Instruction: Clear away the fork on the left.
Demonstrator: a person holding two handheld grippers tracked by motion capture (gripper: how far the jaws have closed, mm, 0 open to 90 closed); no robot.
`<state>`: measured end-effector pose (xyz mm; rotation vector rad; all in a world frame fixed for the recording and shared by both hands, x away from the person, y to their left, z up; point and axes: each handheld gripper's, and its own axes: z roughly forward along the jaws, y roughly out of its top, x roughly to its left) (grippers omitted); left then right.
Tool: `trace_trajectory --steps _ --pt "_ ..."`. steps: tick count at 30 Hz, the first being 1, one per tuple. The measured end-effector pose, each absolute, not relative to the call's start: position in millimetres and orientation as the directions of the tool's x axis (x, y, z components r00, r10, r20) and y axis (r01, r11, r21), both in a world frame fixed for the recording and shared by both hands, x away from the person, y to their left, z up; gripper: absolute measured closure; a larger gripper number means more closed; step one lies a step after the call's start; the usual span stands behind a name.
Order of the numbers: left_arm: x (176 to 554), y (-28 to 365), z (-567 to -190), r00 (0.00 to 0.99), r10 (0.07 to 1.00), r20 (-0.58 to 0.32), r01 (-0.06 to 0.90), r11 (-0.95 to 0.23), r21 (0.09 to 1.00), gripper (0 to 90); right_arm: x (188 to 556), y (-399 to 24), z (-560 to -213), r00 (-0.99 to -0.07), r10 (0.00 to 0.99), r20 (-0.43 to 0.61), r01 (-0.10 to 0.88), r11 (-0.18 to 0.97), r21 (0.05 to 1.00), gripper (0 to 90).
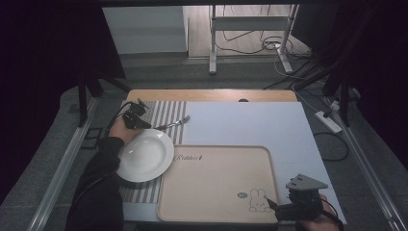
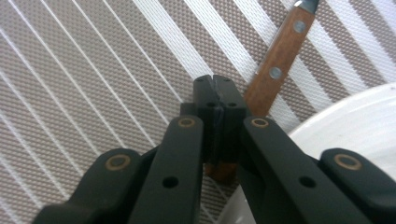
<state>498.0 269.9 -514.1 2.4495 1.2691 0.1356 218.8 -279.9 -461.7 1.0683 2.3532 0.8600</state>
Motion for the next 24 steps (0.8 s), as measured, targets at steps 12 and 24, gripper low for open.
trace_trajectory --steps 12,24 --pt "505.4 260.9 -503.7 0.586 0.802 -0.113 0.747 -0.481 0.459 39.5 219.1 -280.2 -461.6 -0.621 0.776 -0.11 0.524 0.516 0.678 0.0" --pt "518.6 227.3 -518.1 0.603 0.793 -0.091 0.747 -0.521 0.414 1.3 219.3 -280.5 -461.7 -0.621 0.776 -0.106 0.525 0.513 0.68 0.0"
